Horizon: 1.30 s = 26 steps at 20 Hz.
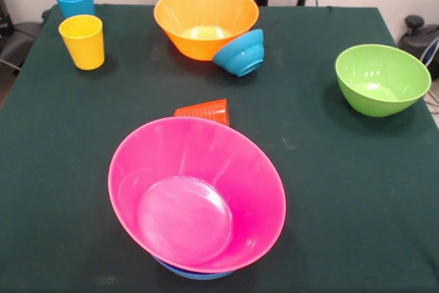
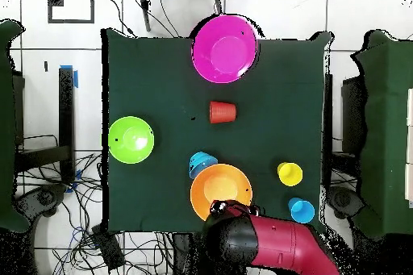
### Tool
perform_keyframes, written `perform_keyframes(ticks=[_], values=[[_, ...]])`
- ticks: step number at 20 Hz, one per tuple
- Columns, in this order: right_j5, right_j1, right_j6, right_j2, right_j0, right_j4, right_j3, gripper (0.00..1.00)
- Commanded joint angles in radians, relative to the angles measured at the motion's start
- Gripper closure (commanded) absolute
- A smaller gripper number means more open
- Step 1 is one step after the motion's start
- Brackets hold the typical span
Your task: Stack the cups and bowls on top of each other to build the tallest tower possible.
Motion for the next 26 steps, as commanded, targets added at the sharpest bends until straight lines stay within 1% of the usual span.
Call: perform_keyframes(ticks=[1, 2, 3, 5, 7, 8, 9, 10, 12, 14, 15, 16, 17, 18, 19, 20, 22, 23, 24, 25, 26], values=[[-0.094, 0.141, 0.036, 0.028, -0.016, -0.058, 0.053, 0.00], [-0.099, 0.159, 0.078, 0.004, -0.006, -0.054, 0.056, 0.00], [-0.103, 0.170, 0.090, -0.006, 0.001, -0.061, 0.052, 0.00], [-0.139, 0.209, 0.084, -0.006, -0.007, -0.072, 0.042, 0.00], [-0.159, 0.229, 0.074, -0.004, -0.017, -0.077, 0.035, 0.00], [-0.171, 0.214, 0.066, -0.009, -0.027, -0.085, 0.058, 0.00], [-0.176, 0.214, 0.062, -0.011, -0.030, -0.090, 0.060, 0.00], [-0.182, 0.186, 0.051, -0.006, -0.040, -0.090, 0.089, 0.00], [-0.191, 0.174, 0.044, -0.005, -0.049, -0.099, 0.103, 0.00], [-0.200, 0.171, 0.034, -0.017, -0.051, -0.136, 0.106, 0.00], [-0.202, 0.173, 0.034, -0.019, -0.053, -0.143, 0.109, 0.00], [-0.225, 0.203, 0.044, -0.027, -0.054, -0.159, 0.104, 0.00], [-0.237, 0.217, 0.051, -0.029, -0.054, -0.166, 0.103, 0.00], [-0.264, 0.253, 0.063, -0.036, -0.055, -0.178, 0.093, 0.00], [-0.276, 0.265, 0.068, -0.040, -0.054, -0.185, 0.091, 0.00], [-0.271, 0.288, 0.075, -0.048, -0.050, -0.188, 0.073, 0.00], [-0.271, 0.307, 0.073, -0.054, -0.046, -0.201, 0.049, 0.00], [-0.273, 0.305, 0.064, -0.054, -0.043, -0.214, 0.041, 0.00], [-0.276, 0.312, 0.043, -0.059, -0.035, -0.251, 0.016, 0.00], [-0.276, 0.315, 0.038, -0.058, -0.037, -0.256, 0.010, 0.00], [-0.282, 0.350, 0.043, -0.054, -0.049, -0.249, -0.014, 0.00]])
